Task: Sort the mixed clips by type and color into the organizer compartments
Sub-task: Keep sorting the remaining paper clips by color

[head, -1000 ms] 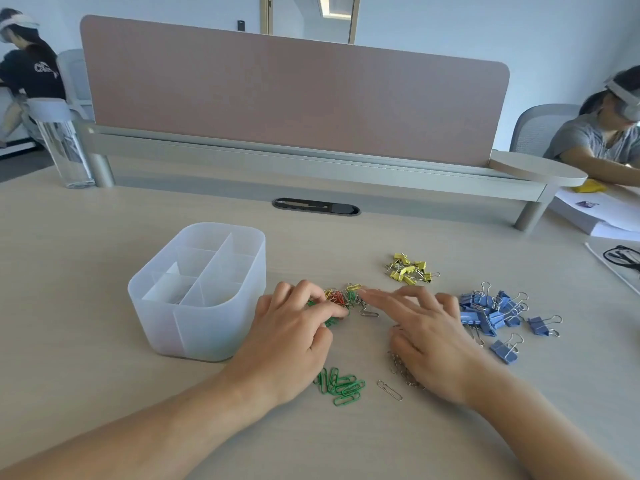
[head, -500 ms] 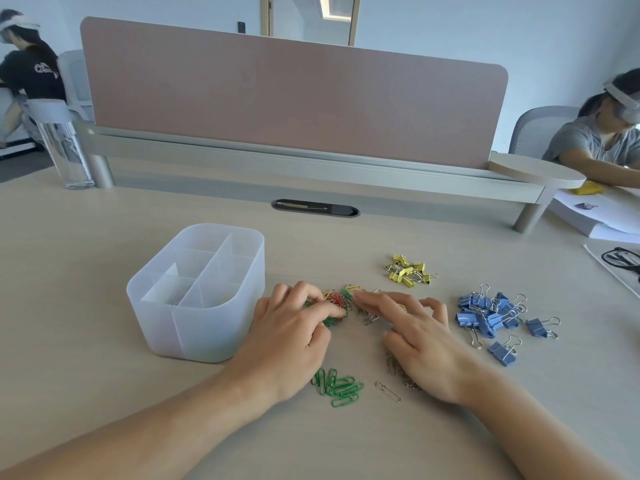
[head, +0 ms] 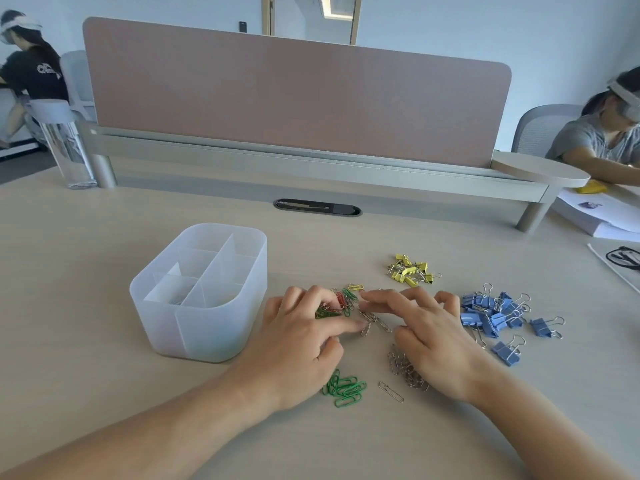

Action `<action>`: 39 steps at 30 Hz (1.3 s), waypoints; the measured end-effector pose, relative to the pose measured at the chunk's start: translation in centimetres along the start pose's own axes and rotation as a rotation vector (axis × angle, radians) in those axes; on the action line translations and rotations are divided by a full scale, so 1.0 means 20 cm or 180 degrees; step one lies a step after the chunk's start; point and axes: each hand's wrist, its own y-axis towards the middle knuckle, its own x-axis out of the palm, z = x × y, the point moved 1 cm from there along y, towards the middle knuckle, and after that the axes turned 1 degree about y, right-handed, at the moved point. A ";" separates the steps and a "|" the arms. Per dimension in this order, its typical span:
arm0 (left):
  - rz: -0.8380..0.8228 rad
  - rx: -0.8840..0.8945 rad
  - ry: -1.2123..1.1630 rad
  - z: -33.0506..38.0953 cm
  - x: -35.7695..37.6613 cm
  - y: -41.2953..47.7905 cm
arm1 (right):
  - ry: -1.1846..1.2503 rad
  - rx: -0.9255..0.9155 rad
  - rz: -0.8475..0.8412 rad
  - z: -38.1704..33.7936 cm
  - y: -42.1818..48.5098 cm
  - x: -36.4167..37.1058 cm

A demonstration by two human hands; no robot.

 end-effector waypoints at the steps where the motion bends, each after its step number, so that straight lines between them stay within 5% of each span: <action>1: -0.0038 0.0038 0.0031 0.00 0.00 0.00 | 0.0063 0.0008 0.0059 0.00 0.00 -0.01; 12: -0.0124 0.0330 -0.0113 0.02 -0.01 -0.02 | 0.0940 0.0394 0.0465 0.10 -0.04 -0.05; 21: -0.0141 0.0752 -0.0048 0.03 -0.01 -0.03 | -0.0453 -0.0218 -0.0315 0.07 -0.03 -0.02; 28: -0.0101 0.0182 0.0099 0.01 0.00 -0.02 | 0.0306 0.0272 0.0772 0.13 -0.05 -0.05; 35: -0.0535 0.0416 0.0198 0.02 0.01 -0.03 | 0.0360 0.0046 0.0147 0.09 -0.05 -0.06; 39: -0.0669 0.0794 0.0144 0.03 -0.01 -0.04 | 0.0470 -0.0036 0.0470 0.10 -0.06 -0.06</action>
